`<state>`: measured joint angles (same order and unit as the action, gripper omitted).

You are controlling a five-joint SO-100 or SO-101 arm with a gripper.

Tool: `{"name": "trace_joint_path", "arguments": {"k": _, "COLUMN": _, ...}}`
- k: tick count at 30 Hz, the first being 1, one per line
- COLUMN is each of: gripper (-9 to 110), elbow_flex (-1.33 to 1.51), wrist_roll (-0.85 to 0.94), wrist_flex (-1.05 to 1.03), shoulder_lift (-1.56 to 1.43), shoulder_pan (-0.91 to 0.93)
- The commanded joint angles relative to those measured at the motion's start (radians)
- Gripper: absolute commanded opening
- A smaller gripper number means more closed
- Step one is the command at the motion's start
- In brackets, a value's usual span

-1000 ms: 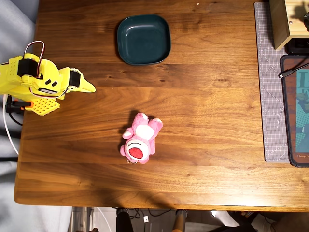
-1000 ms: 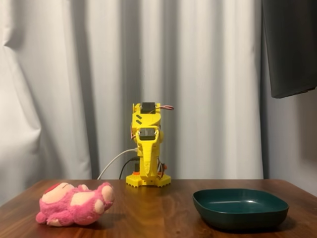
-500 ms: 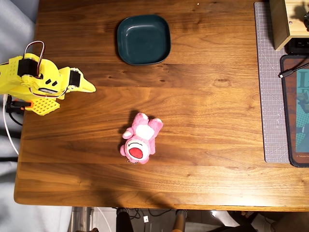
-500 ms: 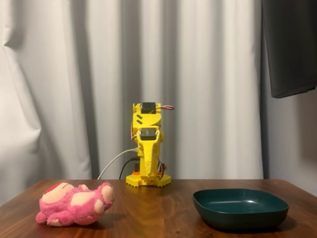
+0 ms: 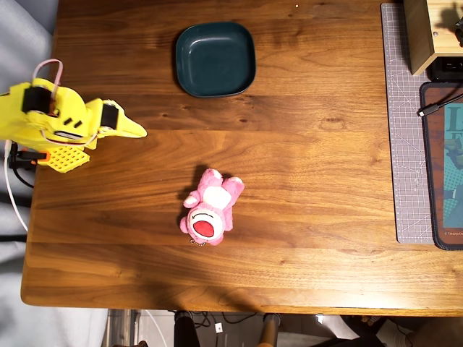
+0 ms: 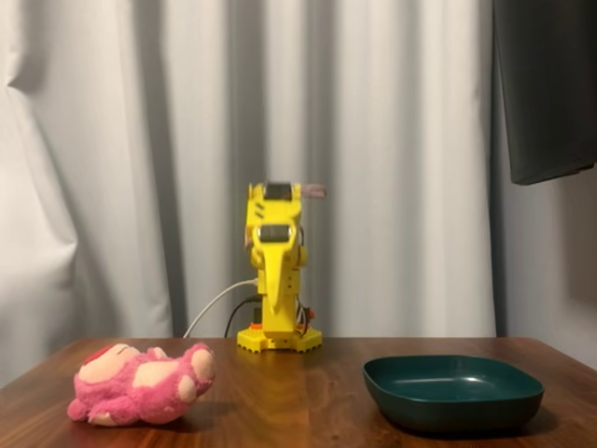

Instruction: Grasp a strawberry bear and put it in the bin.

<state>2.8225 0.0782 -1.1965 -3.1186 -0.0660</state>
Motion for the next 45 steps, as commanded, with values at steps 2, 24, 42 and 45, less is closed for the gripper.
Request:
{"name": "trace_joint_path", "arguments": {"k": 2, "gripper": 6, "elbow_flex": -0.426, "wrist_roll": -0.002, "wrist_flex": 0.006, "shoulder_lift": 0.468, "shoulder_pan": -0.046}}
{"name": "trace_joint_path", "arguments": {"k": 24, "gripper": 30, "elbow_flex": -1.328, "wrist_roll": 0.002, "wrist_flex": -0.11, "shoulder_lift": 1.42, "shoulder_pan": -0.318}}
{"name": "trace_joint_path", "arguments": {"k": 42, "gripper": 42, "elbow_flex": -1.285, "wrist_roll": -0.003, "wrist_flex": -0.112, "shoulder_lift": 1.592, "shoulder_pan": -0.322}}
{"name": "trace_joint_path", "arguments": {"k": 45, "gripper": 52, "elbow_flex": -1.281, "wrist_roll": 0.006, "wrist_flex": -0.109, "shoulder_lift": 1.641, "shoulder_pan": -0.324}}
